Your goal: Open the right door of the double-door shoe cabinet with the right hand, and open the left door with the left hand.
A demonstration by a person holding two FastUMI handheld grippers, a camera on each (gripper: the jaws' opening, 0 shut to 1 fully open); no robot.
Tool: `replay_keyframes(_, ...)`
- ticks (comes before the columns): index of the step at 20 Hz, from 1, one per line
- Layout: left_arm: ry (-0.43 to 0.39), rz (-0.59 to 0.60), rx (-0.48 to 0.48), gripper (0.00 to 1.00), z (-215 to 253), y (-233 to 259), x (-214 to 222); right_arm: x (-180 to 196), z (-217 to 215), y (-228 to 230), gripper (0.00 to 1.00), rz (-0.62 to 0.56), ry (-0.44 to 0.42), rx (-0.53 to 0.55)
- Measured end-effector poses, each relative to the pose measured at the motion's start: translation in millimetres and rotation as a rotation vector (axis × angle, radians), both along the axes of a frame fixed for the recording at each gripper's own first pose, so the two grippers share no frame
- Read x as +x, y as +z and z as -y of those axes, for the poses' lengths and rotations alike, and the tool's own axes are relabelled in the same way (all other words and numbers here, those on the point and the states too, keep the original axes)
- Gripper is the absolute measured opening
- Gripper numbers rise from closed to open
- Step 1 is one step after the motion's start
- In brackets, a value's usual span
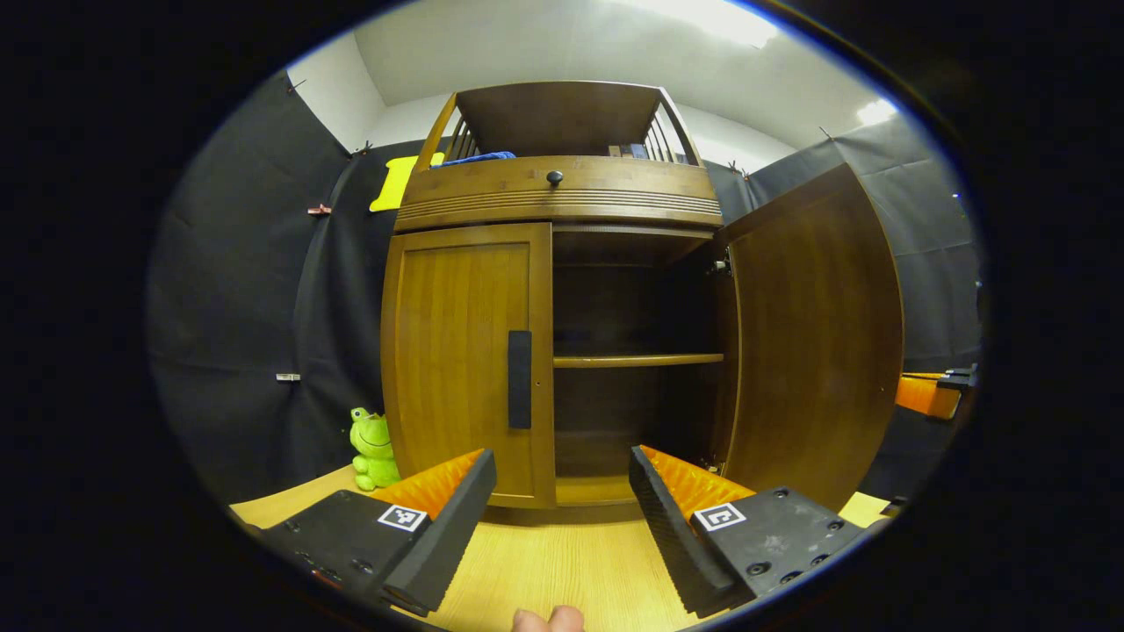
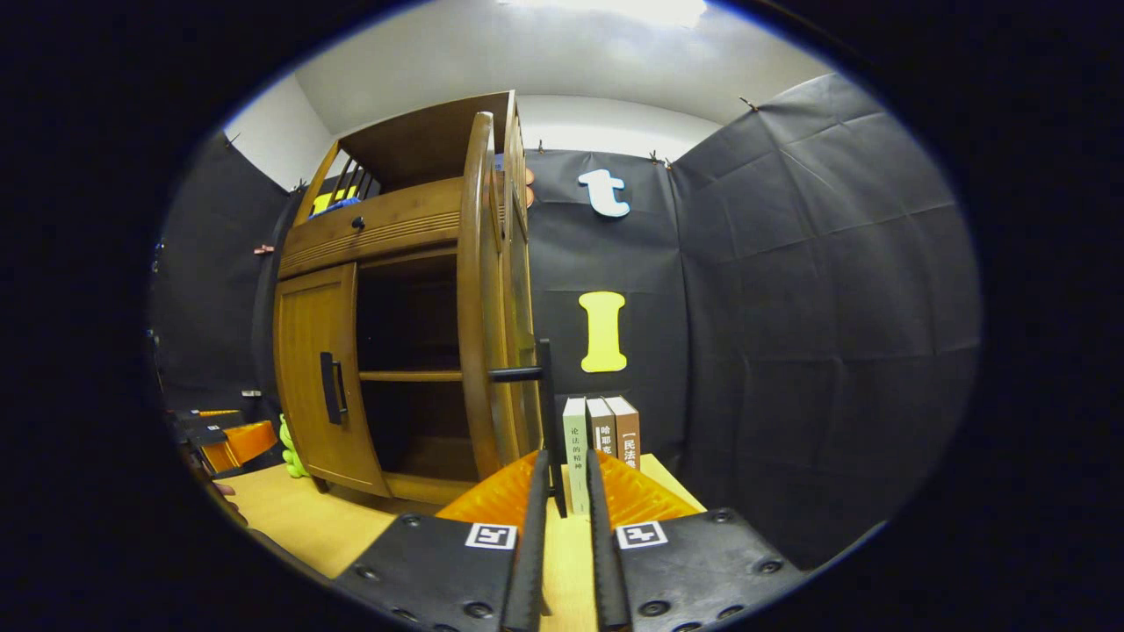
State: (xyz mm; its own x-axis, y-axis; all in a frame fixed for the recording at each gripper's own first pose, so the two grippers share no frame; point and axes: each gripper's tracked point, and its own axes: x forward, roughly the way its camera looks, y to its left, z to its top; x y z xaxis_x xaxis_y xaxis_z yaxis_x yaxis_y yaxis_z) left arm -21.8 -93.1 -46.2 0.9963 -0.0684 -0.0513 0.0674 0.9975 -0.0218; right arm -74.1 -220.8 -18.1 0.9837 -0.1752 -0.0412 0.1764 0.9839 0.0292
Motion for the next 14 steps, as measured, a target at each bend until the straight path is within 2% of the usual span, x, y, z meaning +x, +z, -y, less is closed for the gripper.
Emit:
replay_keyframes(2,0.001,0.008,-0.003,0.94,-4.4,1.4,4.7,-12.5,7.4,15.2,0.48,0.030,-0.055,-0.020)
replay_keyframes(3,0.003,0.006,-0.004,0.95,-7.2,0.8,9.5,-21.2,10.4,28.8,0.65,0.066,-0.086,-0.023)
replay_keyframes(4,0.012,0.007,-0.005,0.94,-12.6,2.6,14.6,-33.1,9.8,45.7,0.76,0.116,-0.100,-0.023)
replay_keyframes(6,0.031,0.018,-0.001,0.94,-24.3,6.0,27.1,-41.8,-19.2,65.5,1.00,0.181,-0.039,0.015)
replay_keyframes(7,0.035,0.023,0.000,0.94,-27.7,8.0,36.2,-45.0,-42.5,69.1,0.92,0.183,0.020,0.057)
replay_keyframes(8,0.034,0.025,-0.002,0.94,-30.9,9.7,46.2,-45.6,-62.2,69.9,0.97,0.174,0.071,0.102)
replay_keyframes(10,0.040,0.024,-0.014,0.95,-37.6,8.9,66.1,-43.2,-87.7,63.1,0.97,0.143,0.128,0.151)
replay_keyframes(14,0.051,0.037,-0.014,0.94,-47.4,8.3,106.8,-25.1,-123.9,32.3,0.97,0.063,0.185,0.070)
